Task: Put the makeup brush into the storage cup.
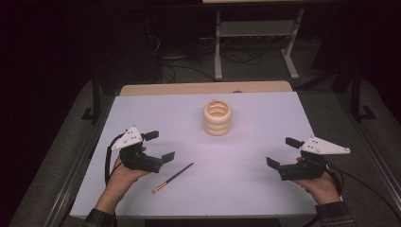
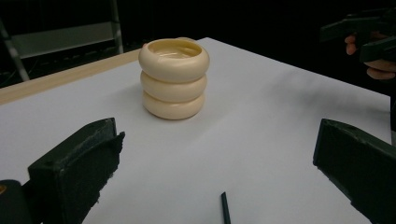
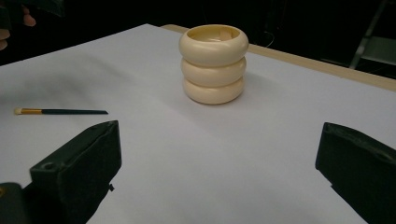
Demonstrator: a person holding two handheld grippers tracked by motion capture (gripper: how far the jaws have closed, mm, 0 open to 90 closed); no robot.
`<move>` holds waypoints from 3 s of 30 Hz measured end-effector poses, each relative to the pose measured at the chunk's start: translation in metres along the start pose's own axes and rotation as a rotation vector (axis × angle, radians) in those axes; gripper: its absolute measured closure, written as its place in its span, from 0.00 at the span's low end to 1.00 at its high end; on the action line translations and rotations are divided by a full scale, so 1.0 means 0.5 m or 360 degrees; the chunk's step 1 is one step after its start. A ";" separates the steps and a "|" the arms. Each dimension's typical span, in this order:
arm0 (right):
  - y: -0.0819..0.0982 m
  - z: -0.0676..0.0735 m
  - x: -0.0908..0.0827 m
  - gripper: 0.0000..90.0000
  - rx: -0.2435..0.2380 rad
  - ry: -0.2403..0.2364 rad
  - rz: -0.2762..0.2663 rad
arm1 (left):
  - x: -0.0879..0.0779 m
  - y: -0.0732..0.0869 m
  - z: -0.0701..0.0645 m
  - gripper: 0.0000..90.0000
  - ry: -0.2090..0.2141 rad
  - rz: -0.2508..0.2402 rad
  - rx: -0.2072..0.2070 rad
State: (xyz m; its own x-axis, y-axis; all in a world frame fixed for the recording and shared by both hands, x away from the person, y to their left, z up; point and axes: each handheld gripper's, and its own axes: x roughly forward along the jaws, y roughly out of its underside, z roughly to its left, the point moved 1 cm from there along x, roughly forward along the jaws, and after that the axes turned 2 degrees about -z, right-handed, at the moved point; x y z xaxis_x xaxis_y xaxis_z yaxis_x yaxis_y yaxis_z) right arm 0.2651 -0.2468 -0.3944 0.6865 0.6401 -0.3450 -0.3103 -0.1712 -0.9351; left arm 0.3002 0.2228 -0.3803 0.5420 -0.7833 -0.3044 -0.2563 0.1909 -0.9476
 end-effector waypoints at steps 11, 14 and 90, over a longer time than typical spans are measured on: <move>-0.001 0.001 0.000 0.00 -0.0002 -0.0004 -0.0002 | 0.012 -0.006 0.000 0.00 0.0006 0.0015 0.0000; -0.001 0.001 0.000 0.00 -0.0001 -0.0004 -0.0002 | 0.017 -0.010 -0.003 0.00 0.0026 0.0014 -0.0005; 0.000 -0.001 0.001 0.00 0.0009 -0.0008 -0.0003 | 0.095 0.001 -0.025 0.02 0.0022 0.0677 0.0032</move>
State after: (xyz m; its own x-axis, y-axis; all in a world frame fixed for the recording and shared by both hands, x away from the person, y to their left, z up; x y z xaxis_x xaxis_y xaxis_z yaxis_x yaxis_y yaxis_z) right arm 0.2656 -0.2468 -0.3947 0.6837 0.6441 -0.3429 -0.3127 -0.1660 -0.9352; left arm 0.3158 0.1781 -0.3943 0.3804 -0.6403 -0.6673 -0.4391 0.5100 -0.7397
